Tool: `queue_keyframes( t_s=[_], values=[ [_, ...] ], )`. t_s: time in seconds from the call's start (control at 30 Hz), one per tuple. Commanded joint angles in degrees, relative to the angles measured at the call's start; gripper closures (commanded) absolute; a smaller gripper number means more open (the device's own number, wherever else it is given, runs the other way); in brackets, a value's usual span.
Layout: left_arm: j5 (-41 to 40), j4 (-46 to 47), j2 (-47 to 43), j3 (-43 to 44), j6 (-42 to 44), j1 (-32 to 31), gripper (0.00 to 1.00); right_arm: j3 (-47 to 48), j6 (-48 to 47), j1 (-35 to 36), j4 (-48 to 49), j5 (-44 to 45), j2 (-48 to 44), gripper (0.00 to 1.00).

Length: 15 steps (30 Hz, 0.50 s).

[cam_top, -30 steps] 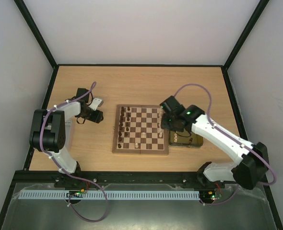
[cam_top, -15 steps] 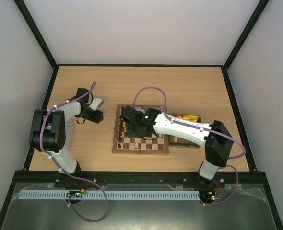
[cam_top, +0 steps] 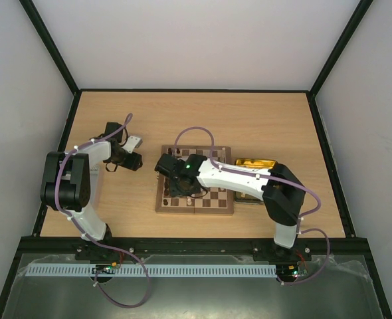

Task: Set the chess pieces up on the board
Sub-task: Place the chess piece on the chessboard.

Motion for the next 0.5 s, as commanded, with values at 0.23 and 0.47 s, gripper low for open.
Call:
queue_keyframes(
  t_s=[0.23, 0.47],
  values=[
    [0.0, -2.3, -1.6, -1.1, 0.3, 0.6, 0.39, 5.3, -2.8, 0.1, -1.6, 1.8, 5.0, 0.98],
    [0.1, -2.1, -1.4, -1.2, 0.4, 0.8, 0.39, 7.1, -3.9, 0.2, -2.6, 2.4, 7.1, 0.98]
  ],
)
